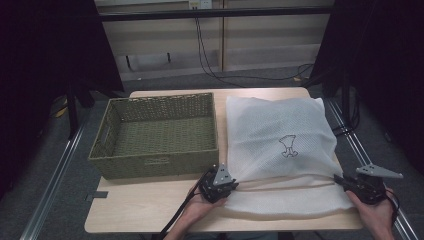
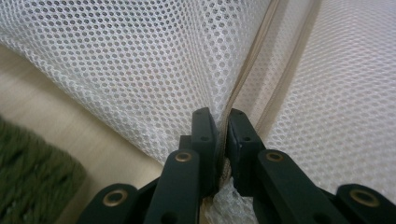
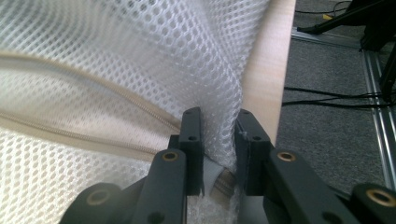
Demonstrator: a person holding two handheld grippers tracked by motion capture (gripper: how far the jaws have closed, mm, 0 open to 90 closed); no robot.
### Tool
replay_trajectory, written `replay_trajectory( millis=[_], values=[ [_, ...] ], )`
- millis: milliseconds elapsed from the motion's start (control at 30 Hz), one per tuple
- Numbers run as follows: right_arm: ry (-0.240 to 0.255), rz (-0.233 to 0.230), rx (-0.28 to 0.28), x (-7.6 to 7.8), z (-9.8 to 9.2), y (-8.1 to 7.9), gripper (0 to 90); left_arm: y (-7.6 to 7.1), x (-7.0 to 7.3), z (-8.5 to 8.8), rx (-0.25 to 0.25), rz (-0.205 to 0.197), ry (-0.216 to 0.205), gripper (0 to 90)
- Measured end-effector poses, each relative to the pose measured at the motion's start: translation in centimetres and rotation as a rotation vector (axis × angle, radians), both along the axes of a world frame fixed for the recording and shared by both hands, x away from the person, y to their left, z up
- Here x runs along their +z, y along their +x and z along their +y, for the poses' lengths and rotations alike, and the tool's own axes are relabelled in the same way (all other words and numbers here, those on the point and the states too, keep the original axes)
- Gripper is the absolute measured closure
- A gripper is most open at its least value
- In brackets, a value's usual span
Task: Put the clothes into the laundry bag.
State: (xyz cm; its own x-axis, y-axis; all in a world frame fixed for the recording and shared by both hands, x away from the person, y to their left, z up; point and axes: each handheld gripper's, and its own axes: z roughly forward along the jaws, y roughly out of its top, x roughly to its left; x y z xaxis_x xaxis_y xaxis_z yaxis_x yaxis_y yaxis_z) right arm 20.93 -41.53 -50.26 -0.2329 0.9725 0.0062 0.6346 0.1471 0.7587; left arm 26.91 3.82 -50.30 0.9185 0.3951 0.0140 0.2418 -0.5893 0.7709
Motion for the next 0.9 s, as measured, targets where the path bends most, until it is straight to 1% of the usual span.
replay_trajectory(
  millis=[33, 100, 133, 167, 200, 233, 267, 333, 367, 400, 433, 467, 500, 567, 600, 667, 700, 733, 767, 800, 833, 867, 900],
  values=[
    [-0.001, 0.002, 0.004, 0.0, 0.1, 0.3, 76.4, -0.2, 0.0, 0.2, 0.014, 0.011, -0.026, 83.3],
    [-0.001, 0.003, 0.004, 0.0, 0.5, 0.6, 76.5, -0.5, 0.0, 0.7, 0.017, 0.015, -0.041, 83.3],
    [-0.003, 0.008, 0.014, 0.0, 0.7, 0.7, 76.5, -0.6, 0.1, 1.0, 0.011, 0.013, -0.035, 83.3],
    [-0.006, 0.004, 0.018, 0.1, 0.8, 0.7, 76.7, -0.7, 0.0, 1.2, 0.013, 0.026, -0.051, 83.2],
    [-0.006, 0.004, 0.021, 0.0, 0.9, 0.7, 76.7, -0.7, 0.0, 1.3, 0.004, 0.025, -0.036, 83.3],
    [-0.006, 0.008, 0.023, 0.0, 1.0, 0.7, 77.2, -0.8, 0.0, 1.4, -0.007, 0.025, -0.034, 83.2],
    [-0.010, 0.007, 0.020, 0.0, 1.0, 0.8, 77.8, -0.9, -0.1, 1.4, -0.004, 0.034, -0.053, 83.2],
    [-0.020, 0.011, 0.012, 0.0, 1.2, 0.8, 78.0, -1.3, -0.1, 1.4, -0.003, 0.028, -0.048, 83.1],
    [-0.024, 0.010, 0.010, 0.1, 1.3, 0.8, 77.9, -1.5, 0.0, 1.4, -0.001, 0.025, -0.042, 83.1],
    [-0.023, 0.007, 0.010, 0.2, 1.4, 0.7, 77.8, -1.5, -0.2, 1.4, 0.005, 0.039, -0.058, 83.0],
    [-0.029, 0.003, 0.014, 0.2, 1.5, 0.5, 77.7, -1.4, -0.1, 1.7, -0.003, 0.036, -0.041, 82.9],
    [-0.027, 0.005, 0.020, 0.3, 1.6, 0.4, 77.5, -1.3, -0.1, 1.9, 0.006, 0.042, -0.059, 82.8],
    [-0.019, 0.003, 0.026, 0.3, 1.6, 0.2, 76.9, -1.1, -0.1, 2.2, 0.005, 0.046, -0.059, 82.6],
    [-0.016, 0.000, 0.038, 0.4, 1.9, -0.5, 75.0, -0.9, -0.1, 2.5, 0.010, 0.052, -0.079, 82.0],
    [-0.012, -0.002, 0.035, 0.5, 2.1, -0.8, 73.6, -0.7, -0.1, 2.7, 0.012, 0.066, -0.096, 81.1],
    [-0.017, -0.018, 0.047, 0.7, 2.1, -1.5, 70.1, -0.5, 0.0, 3.0, 0.017, 0.080, -0.127, 78.1],
    [-0.010, -0.020, 0.049, 0.9, 2.2, -1.8, 68.2, -0.4, 0.2, 3.1, 0.012, 0.074, -0.119, 75.0],
    [-0.012, -0.028, 0.055, 1.0, 2.2, -2.1, 65.8, -0.4, 0.3, 3.1, 0.011, 0.069, -0.123, 71.1],
    [-0.010, -0.034, 0.054, 1.2, 2.2, -2.3, 63.3, -0.4, 0.5, 3.2, 0.013, 0.070, -0.144, 66.4],
    [-0.004, -0.042, 0.055, 1.4, 2.2, -2.4, 61.2, -0.3, 0.8, 3.4, 0.023, 0.081, -0.161, 61.5],
    [0.004, -0.052, 0.058, 1.7, 2.1, -2.5, 59.9, -0.3, 1.1, 3.5, 0.031, 0.078, -0.174, 59.5],
    [0.012, -0.068, 0.059, 2.0, 2.2, -2.6, 58.3, -0.3, 1.5, 3.7, 0.032, 0.067, -0.171, 58.1],
    [0.021, -0.078, 0.063, 2.4, 2.2, -2.6, 57.4, -0.3, 1.8, 3.9, 0.035, 0.065, -0.185, 55.8]
  ],
)
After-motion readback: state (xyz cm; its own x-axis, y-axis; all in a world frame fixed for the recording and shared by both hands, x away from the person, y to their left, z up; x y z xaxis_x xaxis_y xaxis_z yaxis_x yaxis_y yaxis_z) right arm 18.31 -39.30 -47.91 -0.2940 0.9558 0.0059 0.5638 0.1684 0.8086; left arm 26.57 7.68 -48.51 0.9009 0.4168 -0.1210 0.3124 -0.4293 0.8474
